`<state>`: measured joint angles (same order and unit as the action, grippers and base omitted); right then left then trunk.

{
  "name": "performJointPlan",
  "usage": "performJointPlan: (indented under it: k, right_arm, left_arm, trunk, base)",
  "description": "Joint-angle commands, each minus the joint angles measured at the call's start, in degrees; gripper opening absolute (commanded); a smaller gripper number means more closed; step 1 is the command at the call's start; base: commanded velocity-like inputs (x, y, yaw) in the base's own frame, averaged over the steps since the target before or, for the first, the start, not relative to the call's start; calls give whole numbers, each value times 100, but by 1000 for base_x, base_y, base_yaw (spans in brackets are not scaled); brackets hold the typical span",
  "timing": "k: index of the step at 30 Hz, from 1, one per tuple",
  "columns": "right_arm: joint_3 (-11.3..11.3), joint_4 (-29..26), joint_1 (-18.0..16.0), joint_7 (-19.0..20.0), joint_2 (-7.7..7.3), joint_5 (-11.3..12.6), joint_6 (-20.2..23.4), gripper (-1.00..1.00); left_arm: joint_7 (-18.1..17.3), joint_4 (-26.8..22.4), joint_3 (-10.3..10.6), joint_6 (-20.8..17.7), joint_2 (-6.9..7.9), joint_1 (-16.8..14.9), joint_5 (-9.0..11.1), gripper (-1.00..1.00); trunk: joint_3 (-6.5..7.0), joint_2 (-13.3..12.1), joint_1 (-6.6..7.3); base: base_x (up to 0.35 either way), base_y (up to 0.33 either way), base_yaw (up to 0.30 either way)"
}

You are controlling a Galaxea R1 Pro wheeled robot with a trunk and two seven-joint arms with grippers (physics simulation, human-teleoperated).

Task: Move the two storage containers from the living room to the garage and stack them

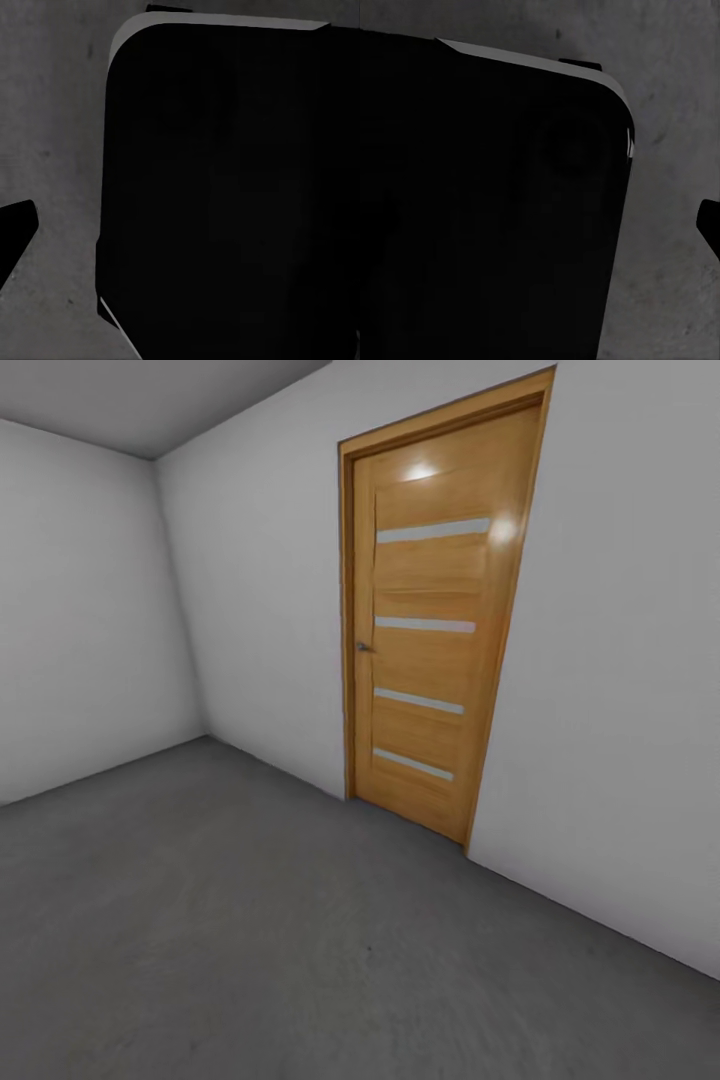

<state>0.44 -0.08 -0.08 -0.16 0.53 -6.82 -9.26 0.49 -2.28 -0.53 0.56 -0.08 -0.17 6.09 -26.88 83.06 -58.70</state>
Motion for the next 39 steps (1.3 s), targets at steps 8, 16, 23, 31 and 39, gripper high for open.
performJointPlan:
  k: [8,16,23,31,39]
  right_arm:
    - [3,-1,-1,4,-14,-52,0,100]
    - [9,-1,-1,19,-29,-78,7,100]
    - [9,-1,-1,8,-27,-77,-14,100]
    - [0,-1,-1,0,-1,-40,-1,100]
    - [-8,-1,-1,-2,0,-39,-5,100]
  left_arm:
    - [4,0,0,6,-1,-1,51,100]
    - [-3,0,0,6,-2,-1,50,100]
    - [-1,0,0,6,-2,-1,50,100]
    - [0,0,0,6,-1,-1,50,100]
    - [1,0,0,6,-1,-1,50,100]
  trunk:
    - [-5,2,-3]
    - [-5,2,-3]
    - [-5,2,-3]
    - [-5,2,-3]
    - [-5,2,-3]
  base:
    - [281,239,-99]
    - [251,269,-7]
    - [245,276,0]
    - [245,276,-119]
    - [245,276,-267]
